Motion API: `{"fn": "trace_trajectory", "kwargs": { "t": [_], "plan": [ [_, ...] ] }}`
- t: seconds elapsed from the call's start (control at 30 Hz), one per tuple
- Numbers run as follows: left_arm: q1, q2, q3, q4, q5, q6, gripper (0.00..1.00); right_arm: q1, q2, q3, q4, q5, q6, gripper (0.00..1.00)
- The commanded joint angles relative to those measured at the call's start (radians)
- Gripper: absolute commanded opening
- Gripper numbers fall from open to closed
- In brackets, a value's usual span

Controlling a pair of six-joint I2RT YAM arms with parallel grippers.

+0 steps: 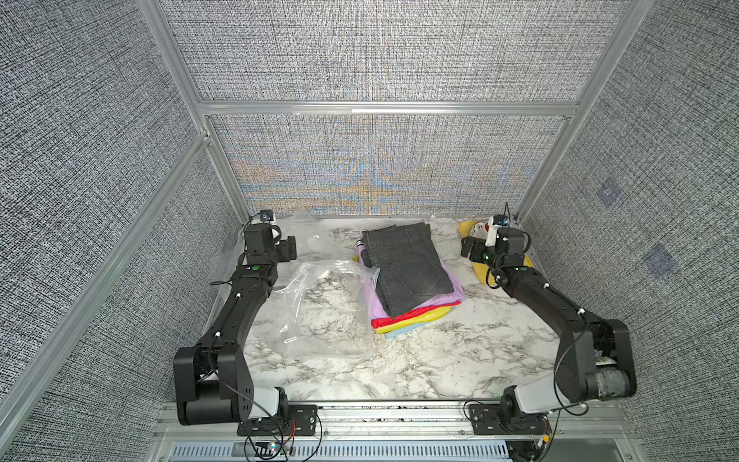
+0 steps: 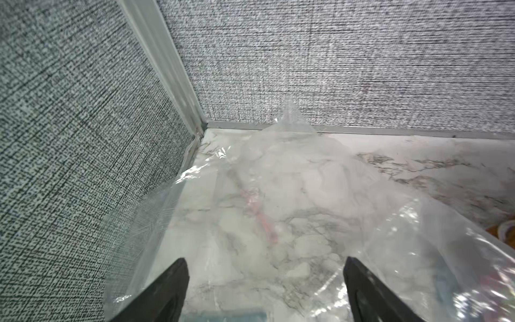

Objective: Take the trousers out of the vacuum bag
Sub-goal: Reset both arms

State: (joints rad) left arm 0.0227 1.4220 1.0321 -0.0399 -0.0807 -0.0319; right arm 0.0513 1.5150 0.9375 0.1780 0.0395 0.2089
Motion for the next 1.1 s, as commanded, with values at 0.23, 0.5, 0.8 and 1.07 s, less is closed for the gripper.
{"fn": "trace_trajectory", "kwargs": {
  "t": [0.23, 0.5, 0.8, 1.07],
  "plan": [
    [0.02, 0.101, -0.211, 0.286, 0.159, -0.026, 0.97, -0.004, 0.034, -0.212, 0.374, 0.076, -0.092, 0.99],
    [0.02, 0.01, -0.322, 0.36, 0.14, -0.022, 1.0, -0.002, -0.008, -0.313, 0.479, 0.079, -0.141, 0.99],
    [0.02, 0.002, -0.497, 0.535, 0.185, 0.011, 1.0, -0.005, -0.081, -0.504, 0.651, 0.121, -0.21, 0.99],
    [0.011, 0.041, -0.548, 0.665, 0.204, 0.023, 1.0, -0.016, -0.025, -0.609, 0.864, 0.089, -0.213, 0.99]
  ]
}}
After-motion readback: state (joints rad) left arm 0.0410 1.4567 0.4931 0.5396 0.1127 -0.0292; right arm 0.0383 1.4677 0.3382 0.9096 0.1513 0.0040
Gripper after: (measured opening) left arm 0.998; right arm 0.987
